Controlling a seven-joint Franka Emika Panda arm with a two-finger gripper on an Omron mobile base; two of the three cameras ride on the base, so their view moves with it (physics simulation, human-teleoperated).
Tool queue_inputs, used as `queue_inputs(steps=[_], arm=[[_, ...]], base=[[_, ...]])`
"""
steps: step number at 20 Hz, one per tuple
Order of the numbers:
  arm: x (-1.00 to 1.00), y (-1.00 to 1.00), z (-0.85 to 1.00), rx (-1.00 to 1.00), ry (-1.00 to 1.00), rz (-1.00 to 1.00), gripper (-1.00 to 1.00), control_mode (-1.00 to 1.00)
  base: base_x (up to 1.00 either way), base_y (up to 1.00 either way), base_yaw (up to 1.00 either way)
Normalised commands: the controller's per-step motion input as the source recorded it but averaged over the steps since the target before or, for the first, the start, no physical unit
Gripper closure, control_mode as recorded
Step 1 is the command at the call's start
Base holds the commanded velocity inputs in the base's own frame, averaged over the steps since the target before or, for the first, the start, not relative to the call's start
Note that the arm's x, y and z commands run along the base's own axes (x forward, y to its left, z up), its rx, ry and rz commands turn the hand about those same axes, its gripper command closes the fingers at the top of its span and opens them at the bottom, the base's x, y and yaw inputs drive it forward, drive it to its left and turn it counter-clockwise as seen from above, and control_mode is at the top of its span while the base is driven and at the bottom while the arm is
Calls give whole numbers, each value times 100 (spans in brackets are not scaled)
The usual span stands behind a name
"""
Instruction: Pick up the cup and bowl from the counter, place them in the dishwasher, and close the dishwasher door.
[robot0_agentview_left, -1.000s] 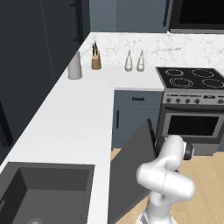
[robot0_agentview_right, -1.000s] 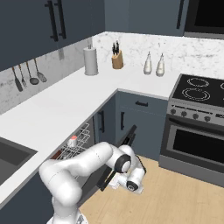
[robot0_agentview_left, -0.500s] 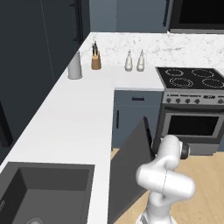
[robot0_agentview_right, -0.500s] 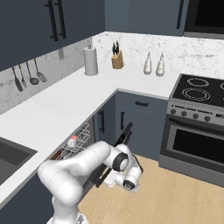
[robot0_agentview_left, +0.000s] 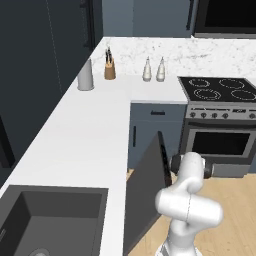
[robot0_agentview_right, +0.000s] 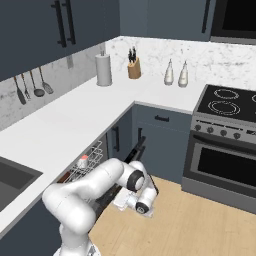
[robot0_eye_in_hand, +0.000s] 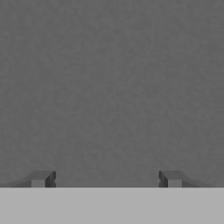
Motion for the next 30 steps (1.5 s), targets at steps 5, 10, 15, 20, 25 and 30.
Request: queue_inputs(steps=[5, 10, 15, 20, 25, 30], arm=[[73, 100, 24, -4, 0, 0, -100, -100], [76, 100, 35, -11, 0, 0, -100, -100], [71, 100, 33, -15, 0, 0, -100, -100], [60, 100, 4, -21, 1, 0, -100, -100], [55, 100, -1, -24, 0, 0, -100, -100], [60, 100, -9, -24, 1, -2, -100, -100]], base=[[0, 0, 0], [0, 0, 0], [0, 0, 0], [0, 0, 0], [0, 0, 0], [0, 0, 0]])
